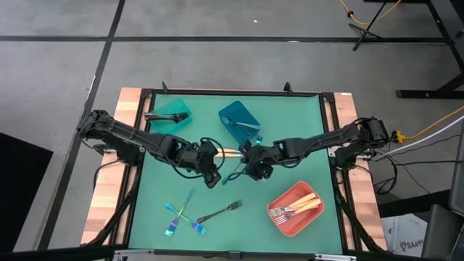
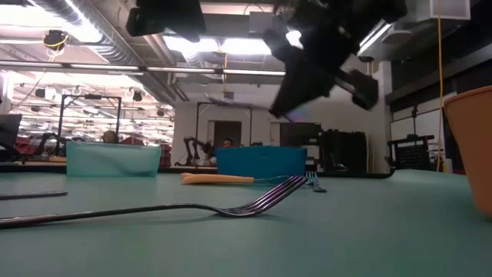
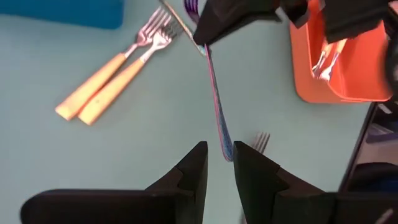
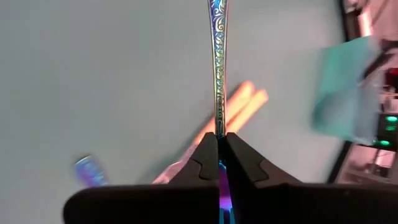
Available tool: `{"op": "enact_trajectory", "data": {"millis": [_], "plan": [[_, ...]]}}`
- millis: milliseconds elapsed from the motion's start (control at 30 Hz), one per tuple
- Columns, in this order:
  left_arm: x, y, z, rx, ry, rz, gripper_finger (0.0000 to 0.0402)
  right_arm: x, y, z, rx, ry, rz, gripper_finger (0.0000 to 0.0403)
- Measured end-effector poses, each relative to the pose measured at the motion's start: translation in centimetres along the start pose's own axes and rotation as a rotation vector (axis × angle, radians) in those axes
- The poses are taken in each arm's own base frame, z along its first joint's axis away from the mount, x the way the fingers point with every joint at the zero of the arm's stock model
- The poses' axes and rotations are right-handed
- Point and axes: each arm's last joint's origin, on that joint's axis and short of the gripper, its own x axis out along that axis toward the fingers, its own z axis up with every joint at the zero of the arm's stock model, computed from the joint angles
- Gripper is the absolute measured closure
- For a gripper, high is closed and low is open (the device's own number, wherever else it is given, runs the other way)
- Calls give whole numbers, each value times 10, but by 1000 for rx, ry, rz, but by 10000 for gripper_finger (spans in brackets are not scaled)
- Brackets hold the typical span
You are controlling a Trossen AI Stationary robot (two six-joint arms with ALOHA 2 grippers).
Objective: Sort silverware by color (type)
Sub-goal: Put the purple fork into the blue bin
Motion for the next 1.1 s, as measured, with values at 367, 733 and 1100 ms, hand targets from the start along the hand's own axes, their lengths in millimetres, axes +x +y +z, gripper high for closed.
{"op": "enact_trajectory", "data": {"millis": [367,733,1100], "plan": [[-2,-6,-7,-47,20,-30,331,-13,-26,15,23,-61,-99,403],[-3,-7,-5,-48,-73,7,331,-13,-26,15,23,-60,-94,403],[5,-8,-4,-67,-54,4,330,-13,-26,15,3,-60,-94,403]]}}
